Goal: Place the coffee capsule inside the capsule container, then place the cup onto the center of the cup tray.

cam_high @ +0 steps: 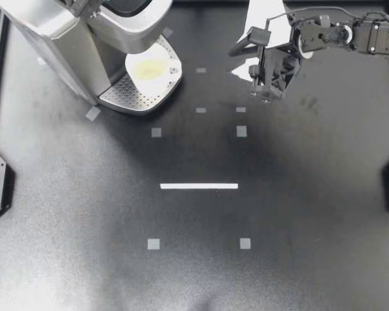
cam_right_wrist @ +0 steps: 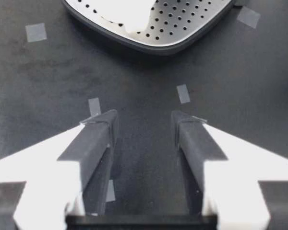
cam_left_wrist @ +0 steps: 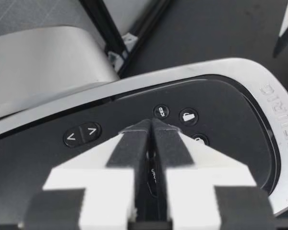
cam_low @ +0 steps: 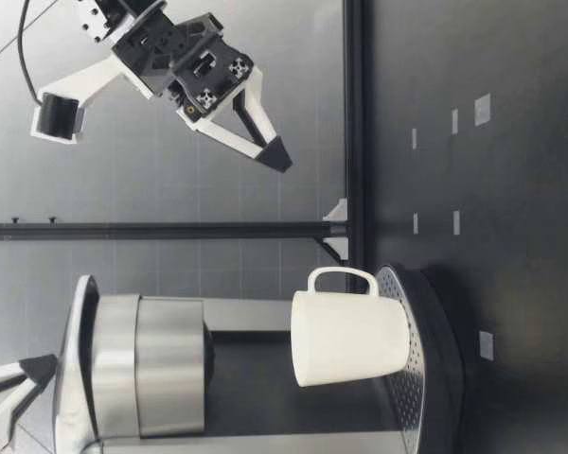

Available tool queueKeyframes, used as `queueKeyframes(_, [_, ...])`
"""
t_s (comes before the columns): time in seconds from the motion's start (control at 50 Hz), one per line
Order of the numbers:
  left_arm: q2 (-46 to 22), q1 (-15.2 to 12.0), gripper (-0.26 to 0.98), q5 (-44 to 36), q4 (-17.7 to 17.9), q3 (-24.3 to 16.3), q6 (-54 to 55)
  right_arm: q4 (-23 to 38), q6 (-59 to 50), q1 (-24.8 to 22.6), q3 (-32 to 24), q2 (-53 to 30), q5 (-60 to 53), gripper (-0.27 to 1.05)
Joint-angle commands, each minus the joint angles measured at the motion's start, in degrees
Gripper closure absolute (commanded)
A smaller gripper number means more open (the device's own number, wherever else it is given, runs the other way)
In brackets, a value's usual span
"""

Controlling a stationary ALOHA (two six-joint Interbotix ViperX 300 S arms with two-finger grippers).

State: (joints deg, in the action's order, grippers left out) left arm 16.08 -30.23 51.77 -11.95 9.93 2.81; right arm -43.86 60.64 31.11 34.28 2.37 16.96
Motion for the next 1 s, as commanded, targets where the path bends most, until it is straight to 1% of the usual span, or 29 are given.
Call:
queueKeyframes(0.0, [0.18, -1.49, 0.63, -0.35, -0.44, -0.44, -0.09, -0.18, 0.09, 0.35, -0.62, 1.23, -0.35, 0.3])
queueKeyframes(0.12, [0.18, -2.2, 0.63, -0.35, -0.44, 0.0, -0.09, -0.18, 0.09, 0.35, -0.53, 1.14, -0.35, 0.3])
queueKeyframes(0.36, [0.26, -2.55, 0.63, 0.0, -0.53, 1.41, 0.0, -0.18, 0.09, 0.35, -0.35, 1.05, -0.35, 0.3])
queueKeyframes(0.74, [-0.44, -5.01, 0.63, 0.09, -0.7, 3.43, 0.0, -0.18, 0.09, 0.35, 0.0, 0.97, -0.26, 0.3])
queueKeyframes(0.9, [-0.7, -5.01, 0.63, 0.26, -0.7, 4.31, 0.09, -0.18, 0.09, 0.26, 0.0, 0.97, -0.18, 0.3])
queueKeyframes(0.98, [-0.44, -5.01, 0.63, 0.0, -0.62, 3.96, 0.18, -0.18, 0.09, 0.35, 0.0, 0.88, -0.18, 0.3])
